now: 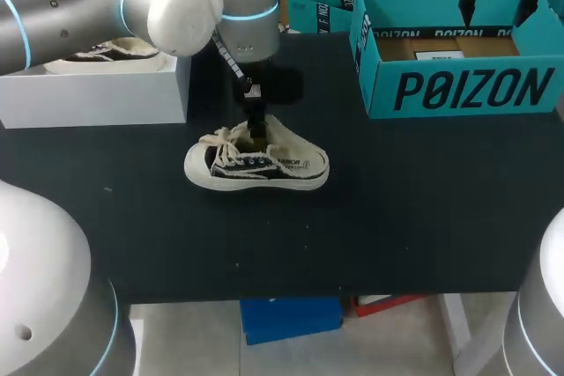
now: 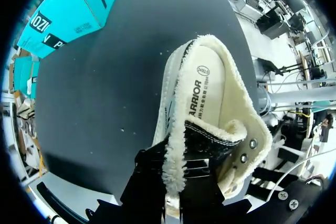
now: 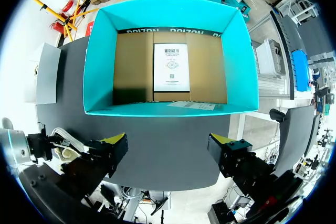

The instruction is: Take the shoe out of the shoebox, open the shoe tongue, remove and reinsert the insole, then place the shoe into the shoebox

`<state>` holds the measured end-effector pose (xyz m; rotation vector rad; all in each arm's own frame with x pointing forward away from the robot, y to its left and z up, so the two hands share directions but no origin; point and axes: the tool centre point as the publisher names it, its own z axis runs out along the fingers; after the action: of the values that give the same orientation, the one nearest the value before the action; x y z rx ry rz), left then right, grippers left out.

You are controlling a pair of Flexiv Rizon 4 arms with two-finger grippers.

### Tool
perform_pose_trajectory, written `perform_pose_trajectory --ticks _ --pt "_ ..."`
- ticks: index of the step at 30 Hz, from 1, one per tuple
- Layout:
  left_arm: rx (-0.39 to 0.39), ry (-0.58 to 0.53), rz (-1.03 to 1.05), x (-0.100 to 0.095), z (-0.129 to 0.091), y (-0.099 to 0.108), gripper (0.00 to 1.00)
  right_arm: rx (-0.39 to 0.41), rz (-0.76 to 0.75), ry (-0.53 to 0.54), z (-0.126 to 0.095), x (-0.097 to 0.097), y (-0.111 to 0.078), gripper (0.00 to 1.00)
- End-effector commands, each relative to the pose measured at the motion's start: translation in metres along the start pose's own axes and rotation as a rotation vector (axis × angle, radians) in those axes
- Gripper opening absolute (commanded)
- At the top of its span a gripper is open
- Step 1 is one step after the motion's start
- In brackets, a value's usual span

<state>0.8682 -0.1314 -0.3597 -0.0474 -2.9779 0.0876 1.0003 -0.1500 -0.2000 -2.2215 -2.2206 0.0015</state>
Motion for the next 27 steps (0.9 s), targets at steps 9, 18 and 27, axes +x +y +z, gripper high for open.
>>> perform_pose_trajectory --ticks 9,18,27 --pt "-0.006 0.024 -0.019 -0.017 0.027 0.000 0.00 0.000 0.000 0.000 0.000 0.000 0.000 1.00" --pt "-0.026 0.025 -0.023 -0.022 0.023 0.001 1.00 0.000 0.000 0.000 0.000 0.000 0.000 1.00" --pt "0.075 -0.007 -0.004 -0.016 -0.027 0.010 1.00 0.000 0.000 0.000 0.000 0.000 0.000 1.00"
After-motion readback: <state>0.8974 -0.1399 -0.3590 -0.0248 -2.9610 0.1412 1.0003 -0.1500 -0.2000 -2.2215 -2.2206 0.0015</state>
